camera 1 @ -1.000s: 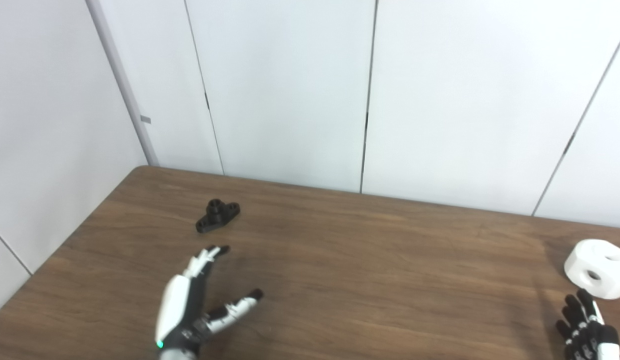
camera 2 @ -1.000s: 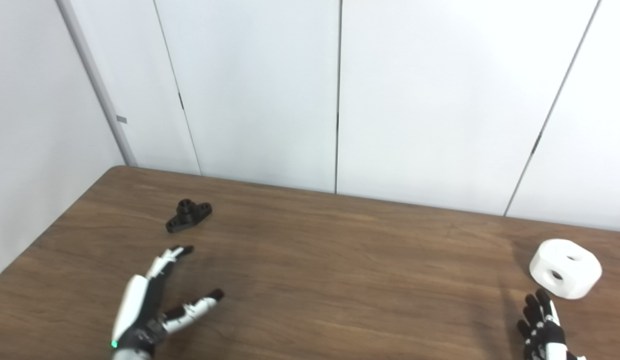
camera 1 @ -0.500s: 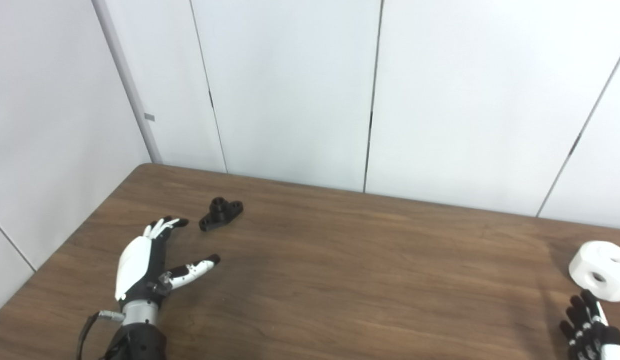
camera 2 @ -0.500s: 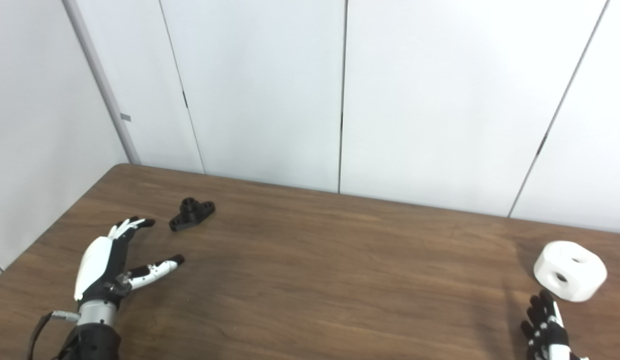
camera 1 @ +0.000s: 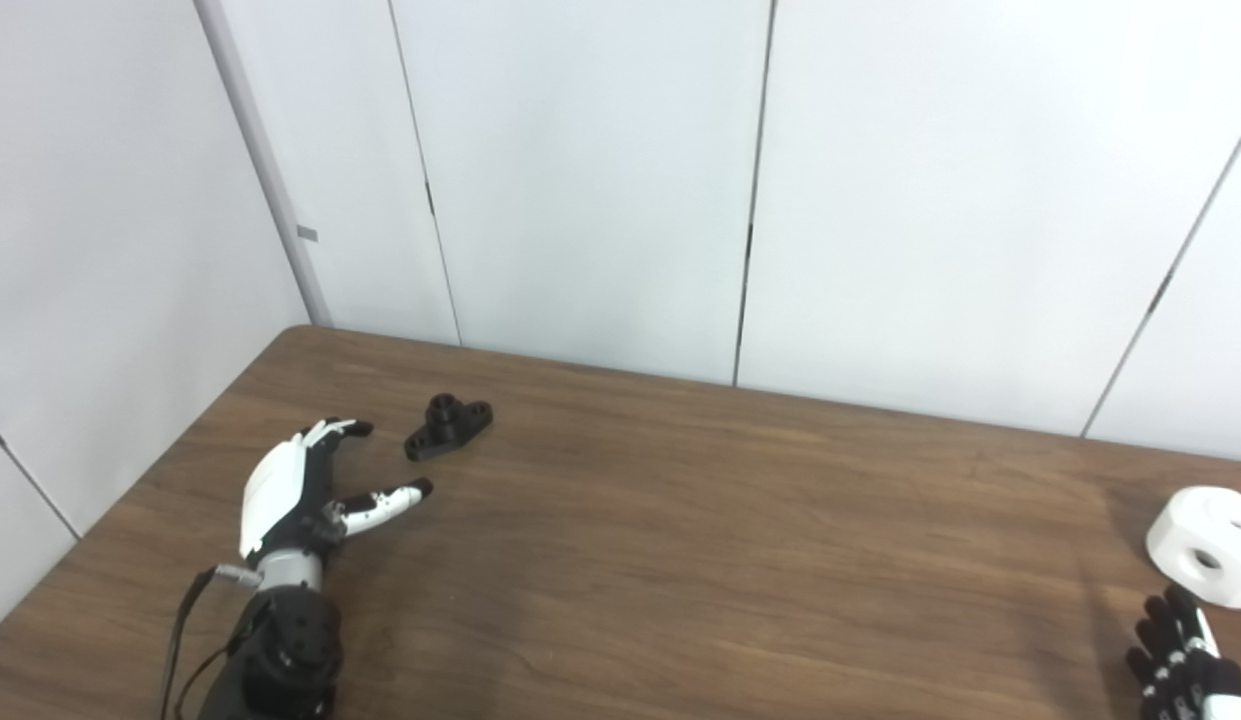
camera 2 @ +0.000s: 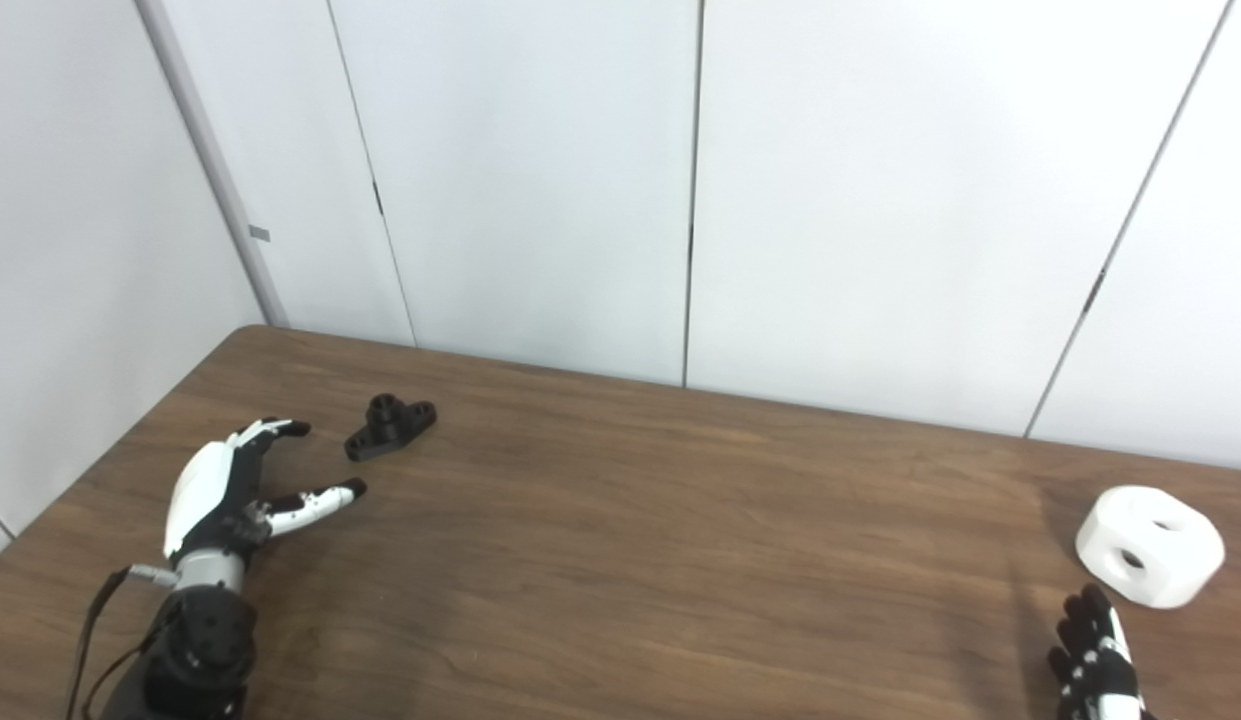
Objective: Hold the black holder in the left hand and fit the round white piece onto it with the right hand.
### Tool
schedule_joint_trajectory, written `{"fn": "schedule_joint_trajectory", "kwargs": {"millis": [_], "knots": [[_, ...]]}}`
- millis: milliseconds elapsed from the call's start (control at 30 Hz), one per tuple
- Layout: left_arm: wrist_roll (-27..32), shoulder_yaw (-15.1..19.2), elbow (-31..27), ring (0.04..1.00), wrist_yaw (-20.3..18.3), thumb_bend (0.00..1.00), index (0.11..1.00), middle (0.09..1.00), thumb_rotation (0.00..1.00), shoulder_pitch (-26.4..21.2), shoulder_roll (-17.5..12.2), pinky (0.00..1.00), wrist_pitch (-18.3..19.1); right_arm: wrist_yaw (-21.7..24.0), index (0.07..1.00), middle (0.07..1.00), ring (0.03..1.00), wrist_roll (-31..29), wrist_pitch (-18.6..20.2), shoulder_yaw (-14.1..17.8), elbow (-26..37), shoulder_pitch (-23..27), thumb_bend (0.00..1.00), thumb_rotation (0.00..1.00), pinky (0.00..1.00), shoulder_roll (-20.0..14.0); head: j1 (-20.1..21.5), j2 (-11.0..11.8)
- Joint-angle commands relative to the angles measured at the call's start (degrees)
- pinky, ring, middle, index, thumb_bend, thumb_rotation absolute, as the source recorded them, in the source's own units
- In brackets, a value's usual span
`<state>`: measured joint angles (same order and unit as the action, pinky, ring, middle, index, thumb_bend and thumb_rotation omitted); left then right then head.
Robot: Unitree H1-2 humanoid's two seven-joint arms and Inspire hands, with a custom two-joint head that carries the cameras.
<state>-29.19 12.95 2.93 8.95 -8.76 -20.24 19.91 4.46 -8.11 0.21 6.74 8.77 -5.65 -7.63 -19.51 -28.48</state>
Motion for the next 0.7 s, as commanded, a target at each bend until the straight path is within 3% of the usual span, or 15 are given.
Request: {"fn": "schedule_joint_trajectory", "kwargs": {"millis": [0, 267, 667], "knots": [[-0.2, -0.5, 0.6, 0.985, 1.1, 0.85, 0.807, 0.937, 0.32, -3.1, -2.0, 0.9, -0.2, 0.0, 1.0, 0.987, 0.999, 0.2, 0.3, -0.1, 2.1, 0.1, 0.63, 1.0, 1.0, -0.2, 0.0, -0.1], [-0.4, -3.9, 8.9, 1.0, 1.4, 0.86, 0.811, 0.949, 0.34, -9.2, -4.0, 0.99, -0.2, -0.3, 0.998, 0.979, 0.991, 0.6, 0.5, -0.3, 2.6, -0.1, 0.62, 1.0, 1.0, 0.1, 0.3, -0.4], [0.3, -6.6, 18.8, 1.0, 3.3, 0.86, 0.794, 0.943, 0.3, -14.7, -5.4, 1.0, -2.1, -0.4, 0.995, 0.973, 0.982, 0.6, 1.0, -0.4, 3.6, -0.5, 0.58, 1.0, 1.0, 0.3, 0.8, -0.7]]}}
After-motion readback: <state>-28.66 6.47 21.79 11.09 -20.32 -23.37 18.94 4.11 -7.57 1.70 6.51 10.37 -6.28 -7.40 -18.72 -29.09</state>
